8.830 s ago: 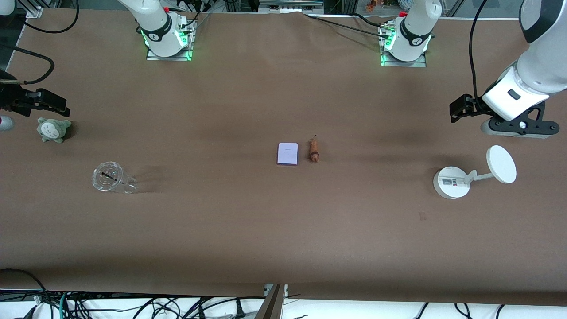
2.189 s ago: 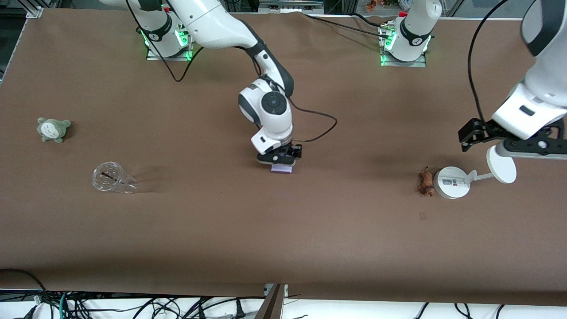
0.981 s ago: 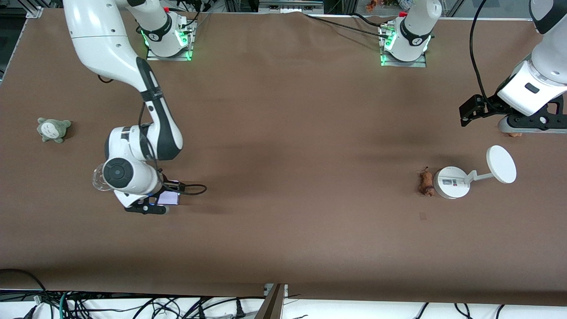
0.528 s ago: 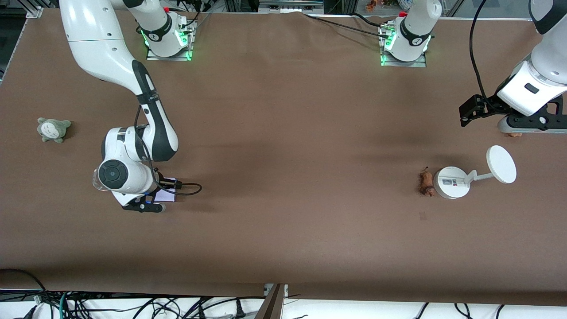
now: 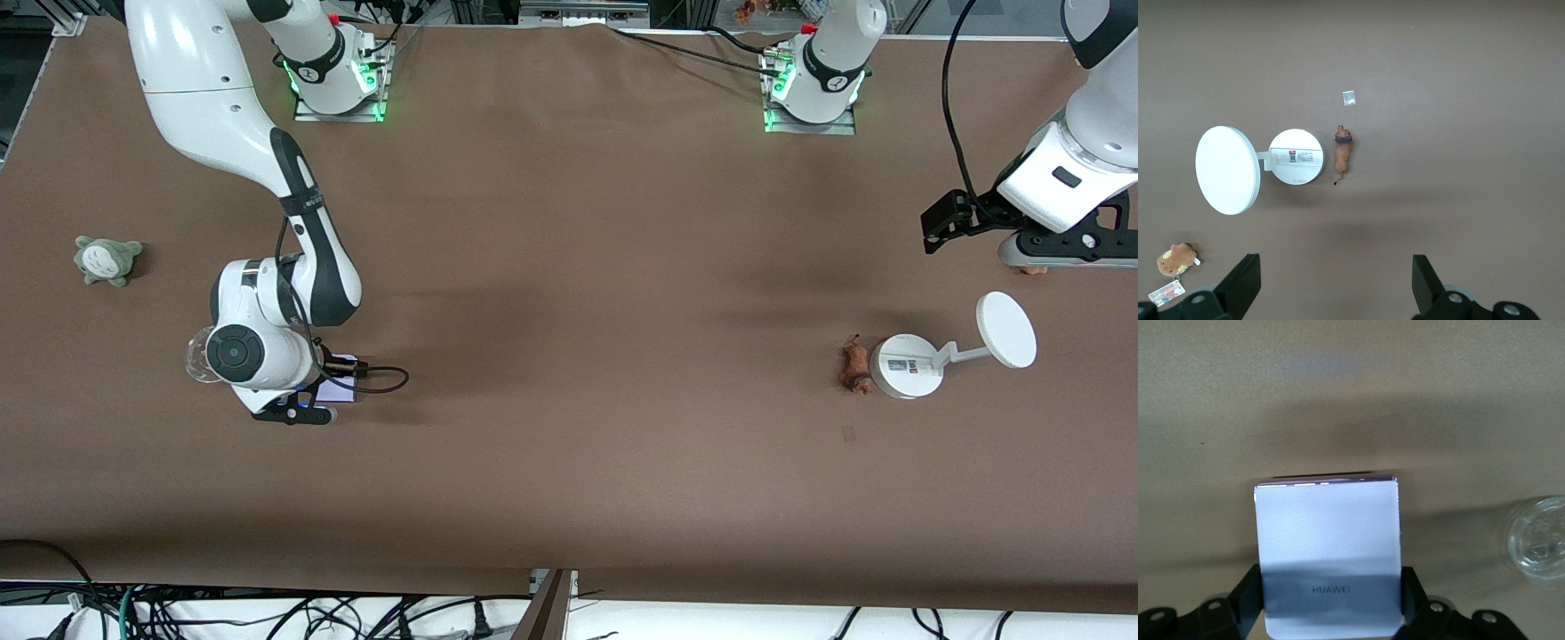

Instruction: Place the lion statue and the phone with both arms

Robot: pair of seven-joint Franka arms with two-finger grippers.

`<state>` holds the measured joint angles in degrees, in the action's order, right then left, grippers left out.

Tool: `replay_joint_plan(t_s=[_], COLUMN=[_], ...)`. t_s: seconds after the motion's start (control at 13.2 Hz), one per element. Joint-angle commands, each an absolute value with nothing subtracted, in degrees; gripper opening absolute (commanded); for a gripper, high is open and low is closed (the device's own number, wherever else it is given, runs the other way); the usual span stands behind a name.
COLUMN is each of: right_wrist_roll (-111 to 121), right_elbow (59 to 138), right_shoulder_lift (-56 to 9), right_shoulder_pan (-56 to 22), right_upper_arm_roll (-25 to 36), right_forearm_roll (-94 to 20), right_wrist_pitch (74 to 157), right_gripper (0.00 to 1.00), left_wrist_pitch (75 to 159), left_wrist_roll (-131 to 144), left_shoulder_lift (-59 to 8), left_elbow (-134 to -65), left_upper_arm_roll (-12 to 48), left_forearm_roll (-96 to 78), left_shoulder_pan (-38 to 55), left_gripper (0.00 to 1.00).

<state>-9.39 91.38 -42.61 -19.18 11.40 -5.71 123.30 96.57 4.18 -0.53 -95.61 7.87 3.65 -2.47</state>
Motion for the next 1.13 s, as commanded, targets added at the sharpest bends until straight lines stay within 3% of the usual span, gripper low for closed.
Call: replay_joint_plan(t_s=[0.0,0.38,0.83,1.06], right_wrist_roll=[-6.9,-2.2,8.2,10.5], right_elbow=[92.1,89.3,78.3,78.0], right_shoulder_lift=[-42.0,-38.2,-32.0,-26.6], right_shoulder_pan=[-18.3,-18.5,-18.5,-18.5], right_upper_arm_roll=[10.9,11.2,17.9,21.2], right_forearm_roll=[-6.9,-6.4,-6.4,-6.4], right_wrist_pitch=[123.7,120.9,103.0,95.7], right_gripper=[0.99,1.00,1.00,1.00], left_wrist_pitch=[94.8,94.7,94.7,94.7], left_wrist_roll=[3.6,3.6,3.6,3.6], left_shoulder_lift=[0.9,0.8,0.8,0.8], left_elbow=[-96.2,-96.0,-96.0,-96.0], left_upper_arm_roll=[8.5,8.5,8.5,8.5], left_forearm_roll=[2.5,2.5,2.5,2.5], left_shoulder_pan=[-3.3,-3.3,-3.3,-3.3], left_gripper=[1.00,1.00,1.00,1.00])
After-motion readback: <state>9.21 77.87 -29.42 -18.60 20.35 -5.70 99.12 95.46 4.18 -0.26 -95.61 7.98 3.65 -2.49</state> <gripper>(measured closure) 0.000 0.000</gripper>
